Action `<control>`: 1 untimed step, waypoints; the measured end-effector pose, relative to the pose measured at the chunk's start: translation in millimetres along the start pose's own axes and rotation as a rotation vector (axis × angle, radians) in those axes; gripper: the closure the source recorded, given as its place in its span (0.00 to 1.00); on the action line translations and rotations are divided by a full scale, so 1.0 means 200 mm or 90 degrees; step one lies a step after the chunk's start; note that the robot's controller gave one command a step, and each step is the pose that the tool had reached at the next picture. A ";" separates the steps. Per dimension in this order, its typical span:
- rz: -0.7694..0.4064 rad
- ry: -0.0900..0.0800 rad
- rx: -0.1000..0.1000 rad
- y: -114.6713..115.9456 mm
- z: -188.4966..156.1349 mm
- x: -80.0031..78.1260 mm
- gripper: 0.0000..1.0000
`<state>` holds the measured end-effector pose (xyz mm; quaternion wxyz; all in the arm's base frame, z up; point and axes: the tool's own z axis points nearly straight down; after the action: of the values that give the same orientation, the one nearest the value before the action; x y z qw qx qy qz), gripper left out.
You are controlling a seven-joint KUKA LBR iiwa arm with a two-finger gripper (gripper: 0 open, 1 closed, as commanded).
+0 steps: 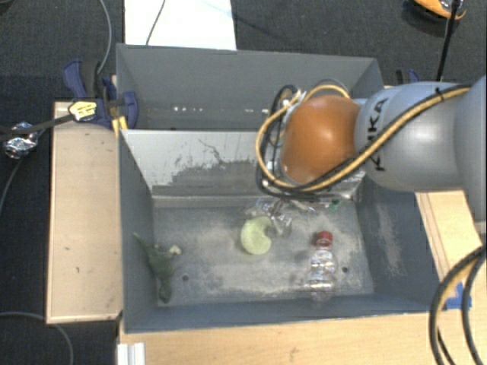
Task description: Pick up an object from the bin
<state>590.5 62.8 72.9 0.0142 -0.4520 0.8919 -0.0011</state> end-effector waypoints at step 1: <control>-0.031 0.001 0.004 0.07 0.00 -0.11 1.00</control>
Offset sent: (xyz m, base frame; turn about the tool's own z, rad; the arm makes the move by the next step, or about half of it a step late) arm 0.0018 0.0436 0.0093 -0.3492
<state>591.6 89.3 73.0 0.0151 -0.4737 0.8805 -0.0046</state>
